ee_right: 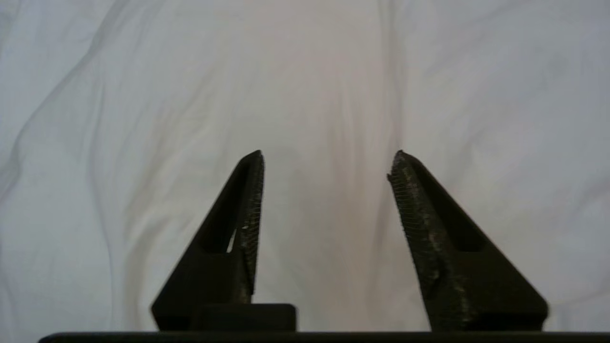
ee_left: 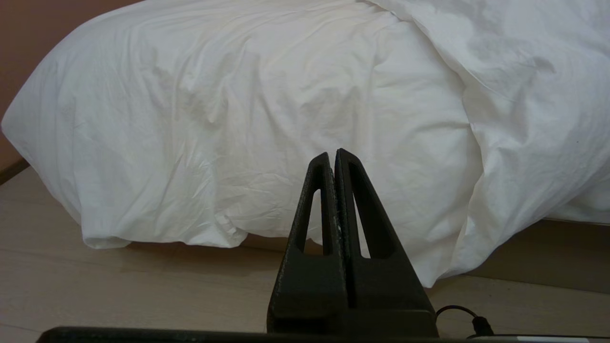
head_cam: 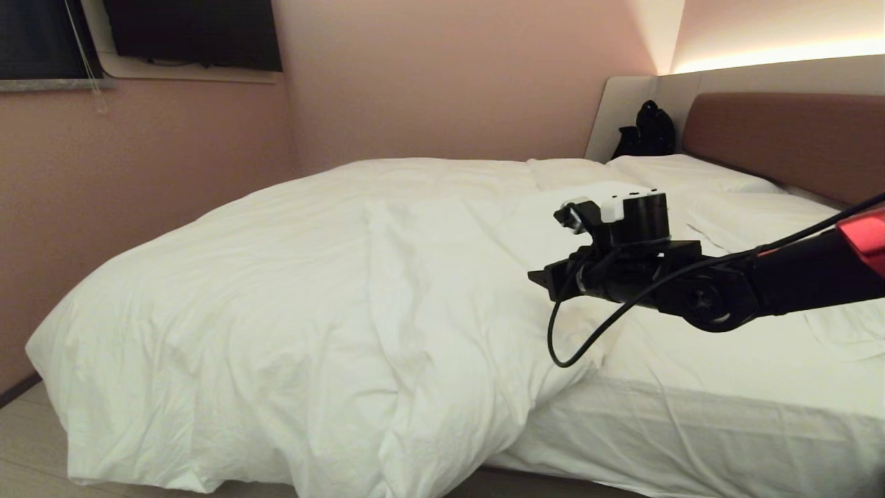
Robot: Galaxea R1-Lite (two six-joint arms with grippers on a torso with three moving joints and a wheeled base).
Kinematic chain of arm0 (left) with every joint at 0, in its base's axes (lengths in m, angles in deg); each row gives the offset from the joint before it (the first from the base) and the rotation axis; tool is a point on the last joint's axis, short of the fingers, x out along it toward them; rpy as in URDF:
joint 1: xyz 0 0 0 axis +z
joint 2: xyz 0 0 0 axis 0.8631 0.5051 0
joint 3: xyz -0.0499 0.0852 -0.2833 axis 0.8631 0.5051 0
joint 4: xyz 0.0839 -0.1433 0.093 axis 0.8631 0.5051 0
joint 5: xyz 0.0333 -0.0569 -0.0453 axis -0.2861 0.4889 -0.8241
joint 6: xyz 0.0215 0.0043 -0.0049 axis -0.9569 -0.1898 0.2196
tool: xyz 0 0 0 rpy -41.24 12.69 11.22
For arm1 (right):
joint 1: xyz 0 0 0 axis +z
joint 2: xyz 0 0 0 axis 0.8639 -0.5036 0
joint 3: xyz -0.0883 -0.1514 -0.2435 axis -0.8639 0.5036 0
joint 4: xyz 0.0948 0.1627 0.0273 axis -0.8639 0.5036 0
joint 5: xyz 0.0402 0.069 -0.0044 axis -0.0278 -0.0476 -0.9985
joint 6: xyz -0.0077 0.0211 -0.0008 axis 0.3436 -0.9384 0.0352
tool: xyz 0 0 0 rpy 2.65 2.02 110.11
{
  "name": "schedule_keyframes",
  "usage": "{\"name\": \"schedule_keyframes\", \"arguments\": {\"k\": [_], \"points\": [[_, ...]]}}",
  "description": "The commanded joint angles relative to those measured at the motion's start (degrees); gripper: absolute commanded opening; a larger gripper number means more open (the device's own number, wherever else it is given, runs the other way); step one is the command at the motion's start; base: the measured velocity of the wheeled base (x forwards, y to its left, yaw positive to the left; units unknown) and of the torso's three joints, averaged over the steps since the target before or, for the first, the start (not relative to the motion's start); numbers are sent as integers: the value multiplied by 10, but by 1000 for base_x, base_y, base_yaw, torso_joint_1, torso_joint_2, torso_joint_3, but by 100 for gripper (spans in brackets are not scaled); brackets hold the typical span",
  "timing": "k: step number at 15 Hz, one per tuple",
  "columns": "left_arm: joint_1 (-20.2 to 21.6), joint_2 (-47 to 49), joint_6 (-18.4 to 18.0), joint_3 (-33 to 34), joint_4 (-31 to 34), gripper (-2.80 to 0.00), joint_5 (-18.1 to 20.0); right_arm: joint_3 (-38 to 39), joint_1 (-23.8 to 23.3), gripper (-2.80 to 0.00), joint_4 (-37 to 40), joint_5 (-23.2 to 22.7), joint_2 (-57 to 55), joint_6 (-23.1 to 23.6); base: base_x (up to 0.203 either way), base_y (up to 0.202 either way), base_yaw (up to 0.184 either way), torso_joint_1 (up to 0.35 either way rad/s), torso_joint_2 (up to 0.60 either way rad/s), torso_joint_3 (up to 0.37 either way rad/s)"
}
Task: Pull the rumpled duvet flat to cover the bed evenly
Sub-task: Hold the folded corner of the quilt
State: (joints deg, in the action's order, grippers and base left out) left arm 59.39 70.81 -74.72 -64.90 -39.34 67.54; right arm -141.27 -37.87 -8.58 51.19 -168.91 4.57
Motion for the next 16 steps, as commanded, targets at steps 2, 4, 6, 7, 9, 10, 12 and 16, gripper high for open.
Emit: {"name": "schedule_keyframes", "arguments": {"k": [2,4,6,7,9,10,12,16], "points": [[0,0,0,0,0,-280,0,-27,9,-280,-2,3,-27,0,0,0,0,0,0,0],[0,0,0,0,0,-280,0,-56,17,-280,-3,8,-50,0,0,0,0,0,0,0],[0,0,0,0,0,-280,0,-95,25,-280,-1,22,-84,0,0,0,0,0,0,0],[0,0,0,0,0,-280,0,-104,29,-280,1,29,-91,0,0,0,0,0,0,0],[0,0,0,0,0,-280,0,-134,37,-280,9,53,-113,1,0,0,0,0,0,0],[0,0,0,0,0,-280,0,-152,43,-280,21,67,-126,1,0,0,0,0,0,0],[0,0,0,0,0,-280,0,-169,45,-280,43,71,-131,-13,0,0,0,0,0,0],[0,0,0,0,0,-280,0,-232,45,-280,138,69,-144,-37,0,0,0,0,0,0]]}}
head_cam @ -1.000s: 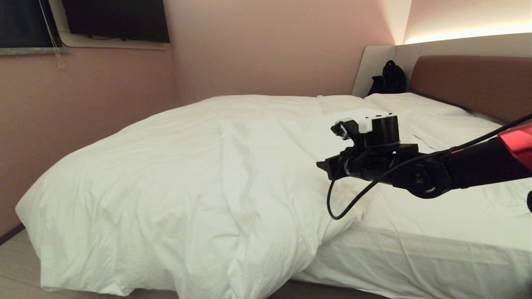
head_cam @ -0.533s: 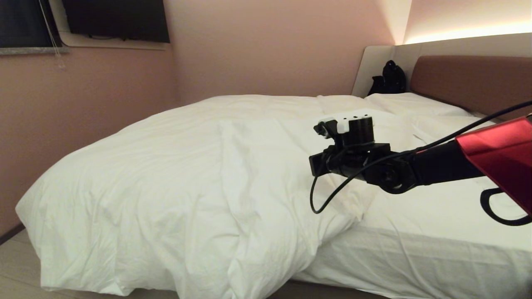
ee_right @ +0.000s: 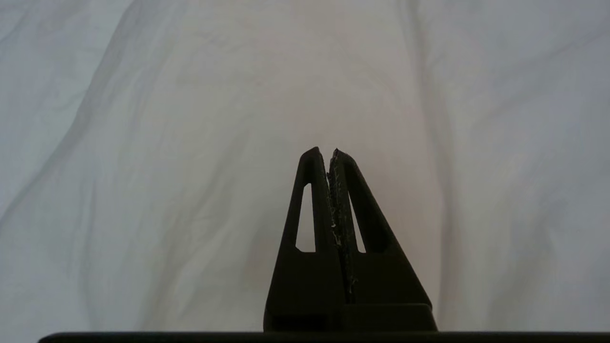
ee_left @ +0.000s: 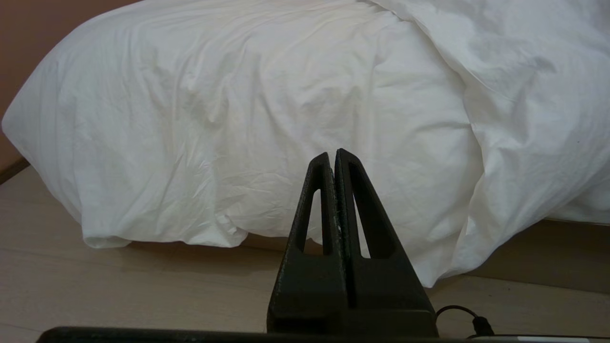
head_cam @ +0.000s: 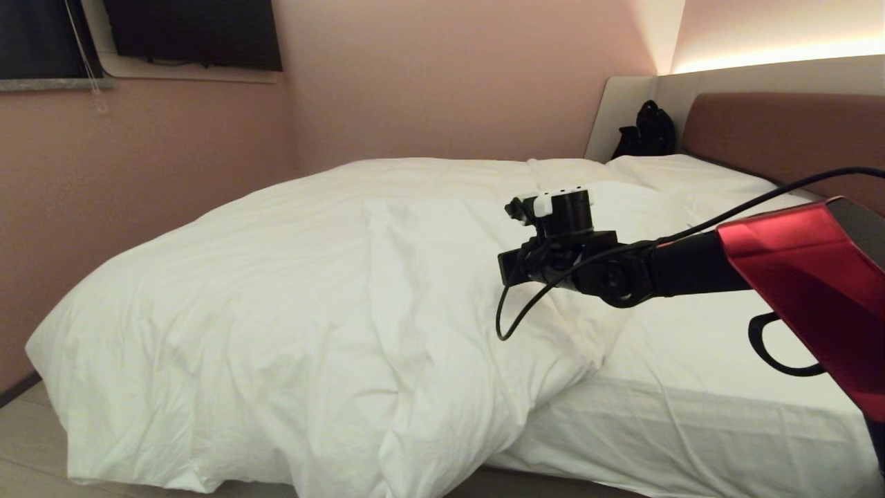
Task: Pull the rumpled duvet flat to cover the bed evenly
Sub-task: Hold the folded corner of the quilt
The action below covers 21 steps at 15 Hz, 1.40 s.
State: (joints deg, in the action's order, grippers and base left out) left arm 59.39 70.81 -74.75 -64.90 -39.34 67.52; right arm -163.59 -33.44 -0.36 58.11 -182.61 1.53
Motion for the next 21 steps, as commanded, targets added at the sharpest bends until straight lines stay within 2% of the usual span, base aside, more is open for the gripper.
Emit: {"name": "schedule_keyframes", "arguments": {"k": [1,4,8,9,21], "points": [[0,0,0,0,0,-280,0,-20,0,-280,72,-1,-10,-7,0,0,0,0,0,0],[0,0,0,0,0,-280,0,-84,1,-280,172,-6,-29,-18,0,0,0,0,0,0],[0,0,0,0,0,-280,0,-147,-2,-280,248,-43,-45,-53,0,0,0,0,0,0],[0,0,0,0,0,-280,0,-160,-5,0,265,-47,-49,-57,0,0,0,0,0,0],[0,0,0,0,0,-280,0,-163,-7,0,268,-56,-98,-57,0,0,0,0,0,0]]}}
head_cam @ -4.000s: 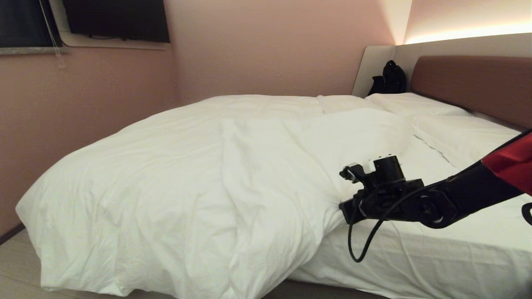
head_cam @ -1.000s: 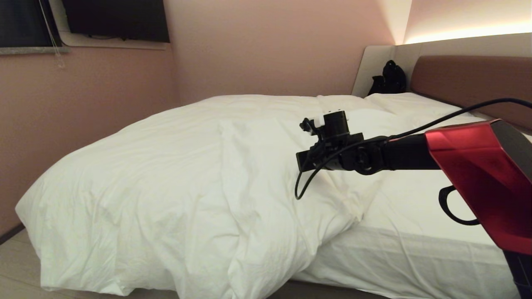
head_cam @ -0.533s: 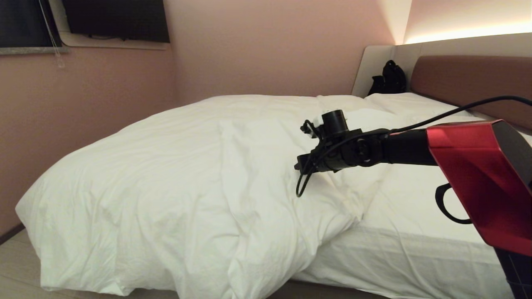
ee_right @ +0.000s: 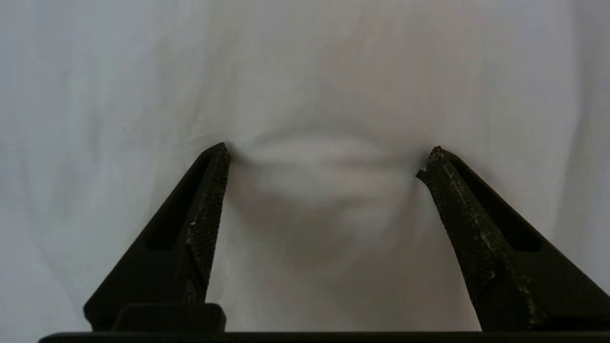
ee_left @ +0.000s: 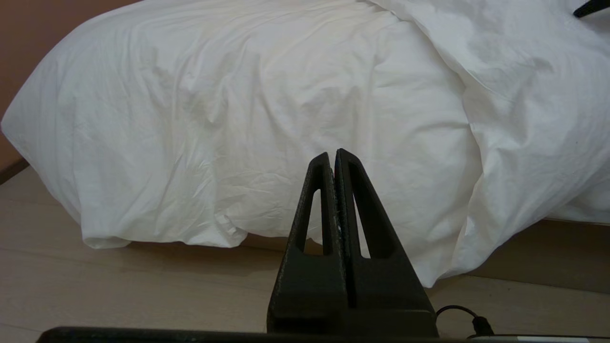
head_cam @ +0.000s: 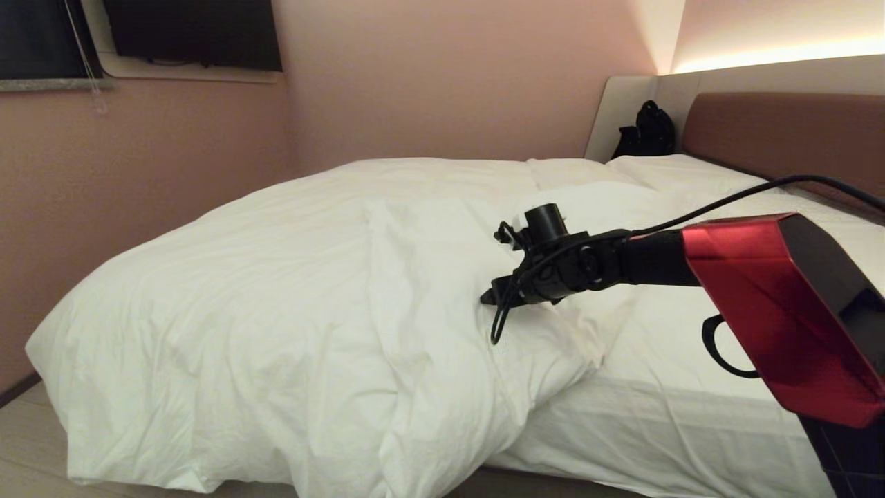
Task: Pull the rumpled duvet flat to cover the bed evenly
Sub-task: Hold the folded corner of the quilt
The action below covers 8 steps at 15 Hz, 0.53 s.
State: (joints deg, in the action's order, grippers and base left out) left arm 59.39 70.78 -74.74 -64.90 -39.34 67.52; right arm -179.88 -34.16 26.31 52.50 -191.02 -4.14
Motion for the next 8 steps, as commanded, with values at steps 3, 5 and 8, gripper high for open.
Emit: {"name": "schedule_keyframes", "arguments": {"k": [3,5,8], "points": [[0,0,0,0,0,-280,0,0,-7,0,1,1,-50,0,0,0,0,0,0,0],[0,0,0,0,0,-280,0,0,-13,0,1,1,-68,-1,0,0,0,0,0,0],[0,0,0,0,0,-280,0,0,-25,0,2,1,-83,0,0,0,0,0,0,0]]}}
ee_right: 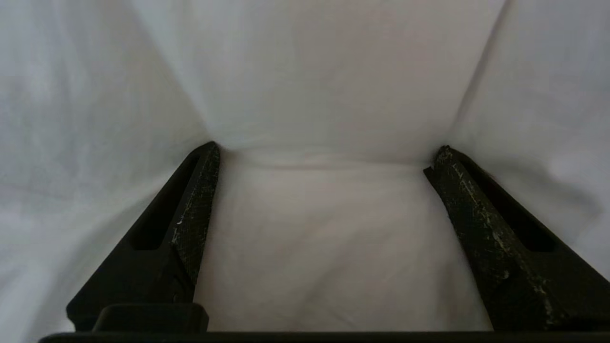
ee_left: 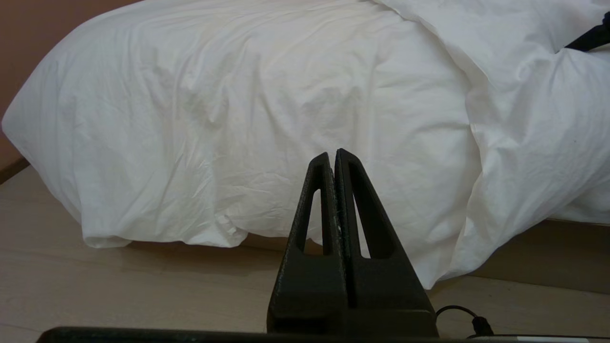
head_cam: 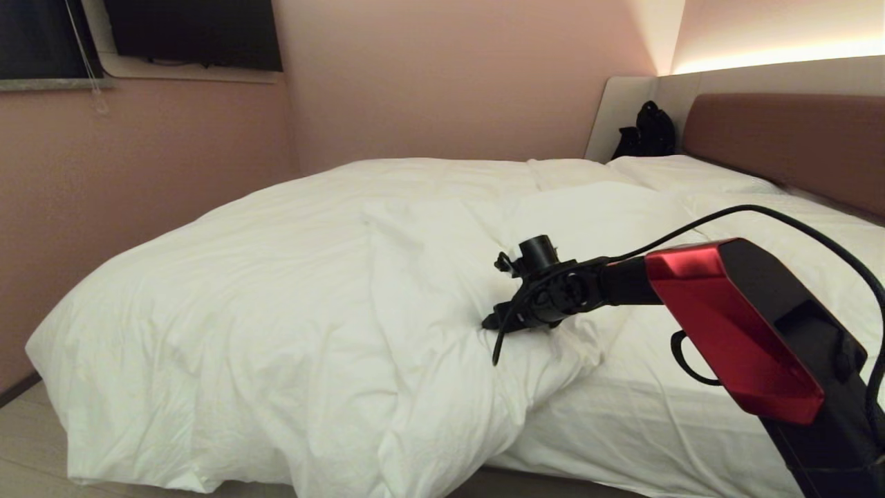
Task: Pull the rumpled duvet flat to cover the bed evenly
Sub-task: Hold the folded corner of the quilt
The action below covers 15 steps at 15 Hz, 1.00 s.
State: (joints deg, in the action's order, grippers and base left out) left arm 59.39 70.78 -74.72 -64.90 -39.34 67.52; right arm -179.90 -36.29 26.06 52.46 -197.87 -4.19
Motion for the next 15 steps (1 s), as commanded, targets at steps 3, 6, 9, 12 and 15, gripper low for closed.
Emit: {"name": "schedule_keyframes", "arguments": {"k": [3,6,9,12,15], "points": [[0,0,0,0,0,-280,0,1,-3,0,5,0,-15,-2,0,0,0,0,0,0],[0,0,0,0,0,-280,0,1,-4,-280,4,0,-14,-1,0,0,0,0,0,0],[0,0,0,0,0,-280,0,1,-4,-280,3,0,-12,-3,0,0,0,0,0,0],[0,0,0,0,0,-280,0,1,-4,-280,3,0,-9,-6,0,0,0,0,0,0],[0,0,0,0,0,-280,0,1,-4,-280,5,0,16,-20,0,0,0,0,0,0]]}}
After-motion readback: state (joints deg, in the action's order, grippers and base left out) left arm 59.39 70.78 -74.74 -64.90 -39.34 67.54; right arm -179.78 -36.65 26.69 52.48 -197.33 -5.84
